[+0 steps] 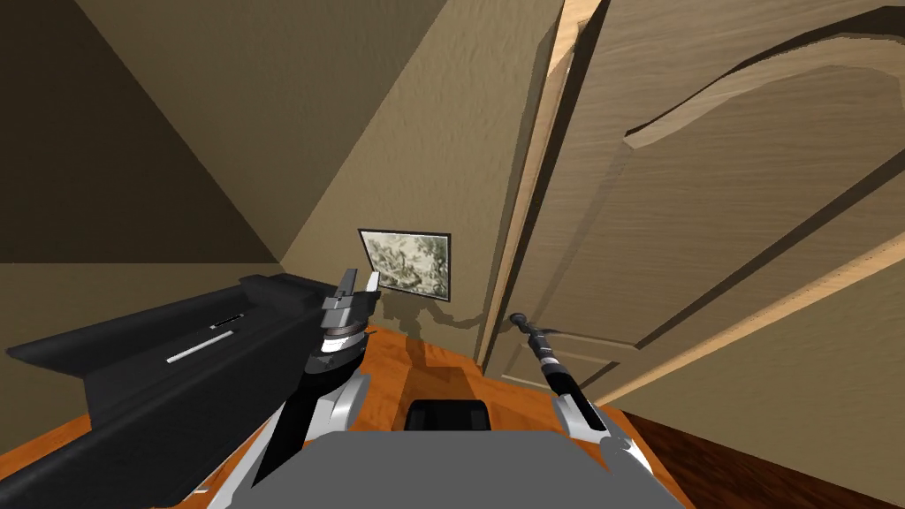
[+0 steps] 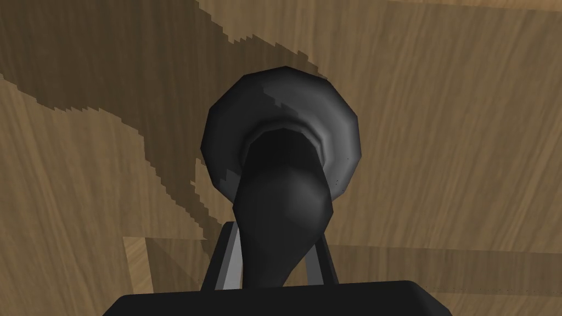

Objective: Pull the door open

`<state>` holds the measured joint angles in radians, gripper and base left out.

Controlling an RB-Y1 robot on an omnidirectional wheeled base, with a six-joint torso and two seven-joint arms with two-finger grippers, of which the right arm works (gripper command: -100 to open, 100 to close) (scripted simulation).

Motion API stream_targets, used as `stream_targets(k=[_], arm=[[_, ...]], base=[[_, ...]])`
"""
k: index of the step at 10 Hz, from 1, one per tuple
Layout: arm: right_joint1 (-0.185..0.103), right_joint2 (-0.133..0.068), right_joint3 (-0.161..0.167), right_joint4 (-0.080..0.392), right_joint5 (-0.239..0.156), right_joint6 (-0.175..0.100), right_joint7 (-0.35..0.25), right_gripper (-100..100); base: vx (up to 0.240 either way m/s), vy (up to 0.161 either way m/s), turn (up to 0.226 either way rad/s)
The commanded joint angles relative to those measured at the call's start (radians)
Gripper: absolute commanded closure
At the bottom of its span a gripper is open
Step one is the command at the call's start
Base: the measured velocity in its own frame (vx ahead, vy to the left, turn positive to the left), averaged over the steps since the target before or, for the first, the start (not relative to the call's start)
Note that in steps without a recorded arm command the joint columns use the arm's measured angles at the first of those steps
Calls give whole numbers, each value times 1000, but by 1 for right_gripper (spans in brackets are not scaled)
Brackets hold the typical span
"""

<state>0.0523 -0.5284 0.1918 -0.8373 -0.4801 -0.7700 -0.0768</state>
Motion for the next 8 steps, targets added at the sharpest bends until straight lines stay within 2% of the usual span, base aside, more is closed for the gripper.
stream_targets(k=[1,4,5,6,8], arm=[[21,-16,23,-11,1,-21,-16,100],[55,-55,65,-28,0,-60,-51,100],[49,-46,58,-25,0,-46,-44,100],[74,-68,85,-27,-8,-81,-60,100],[99,-93,111,-31,-18,-119,-75,100]], base=[[-212,-53,126],[-243,-89,169],[-99,-20,31],[-154,-18,178],[-244,-69,175]])
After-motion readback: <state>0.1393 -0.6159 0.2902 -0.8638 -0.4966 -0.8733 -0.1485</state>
